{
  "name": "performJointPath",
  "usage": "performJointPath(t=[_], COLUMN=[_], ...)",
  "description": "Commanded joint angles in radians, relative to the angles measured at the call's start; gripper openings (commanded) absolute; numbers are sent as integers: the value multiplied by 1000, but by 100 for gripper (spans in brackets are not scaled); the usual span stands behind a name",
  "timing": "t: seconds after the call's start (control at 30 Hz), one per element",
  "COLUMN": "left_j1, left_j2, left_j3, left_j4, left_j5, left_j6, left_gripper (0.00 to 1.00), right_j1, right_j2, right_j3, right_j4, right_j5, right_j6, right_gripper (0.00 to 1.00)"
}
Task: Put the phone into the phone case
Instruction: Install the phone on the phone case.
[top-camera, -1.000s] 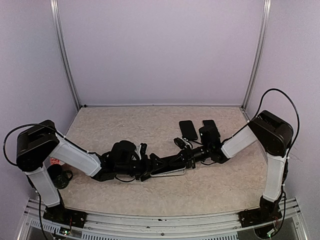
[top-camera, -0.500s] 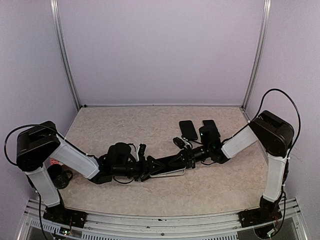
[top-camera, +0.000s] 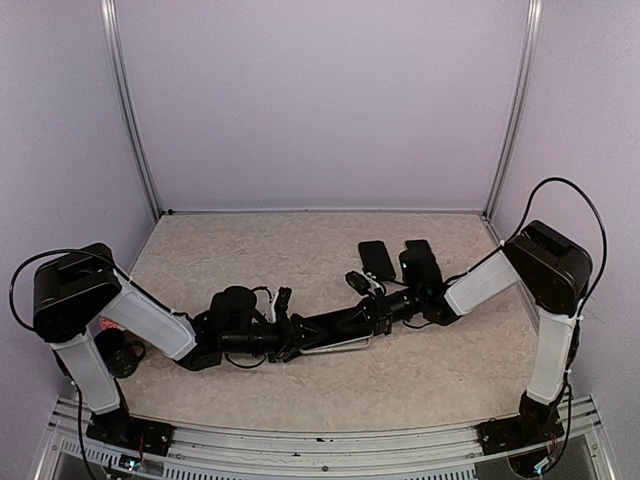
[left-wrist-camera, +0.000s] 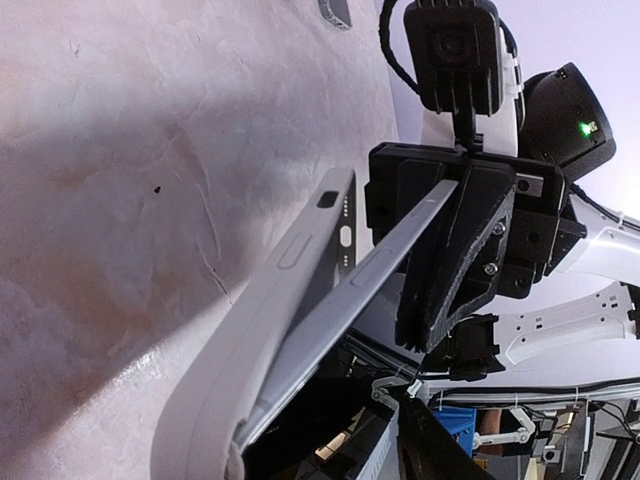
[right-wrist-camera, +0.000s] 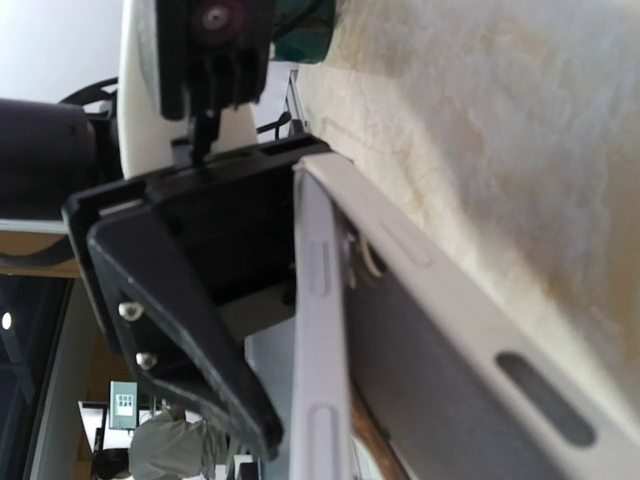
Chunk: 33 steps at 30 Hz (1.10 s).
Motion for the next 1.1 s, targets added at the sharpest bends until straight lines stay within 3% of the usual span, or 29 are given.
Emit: performJointPath(t=[0.0,0.17,0.63,0.73,1.0,1.07], left_j1=[-7,-8,-18,-18,-18,-18], left_j2=[-22,-20,-10,-10,-11,-7], left_j3=[16,10,28,22,13,15], left_j4=[198,224,267,281,305,312], left_j5=[52,62,95,100,111,115], left_j6=[16,12,3,2,-2,-4], left_gripper=[47,40,40,28,22,17], right_j1=[26,29,62,63,63,65], right_j2=[-18,-17,9,9,6,6], right_j3=[12,14,62,64,75,78], right_j4=[-49,-55,-79,-85,-142,-150], right_j5=[-9,-8,-5,-6,-1,-5], right_j6=[-33,-38,-51,-57,-95,-101], right_gripper=[0,2,5,6,9,15])
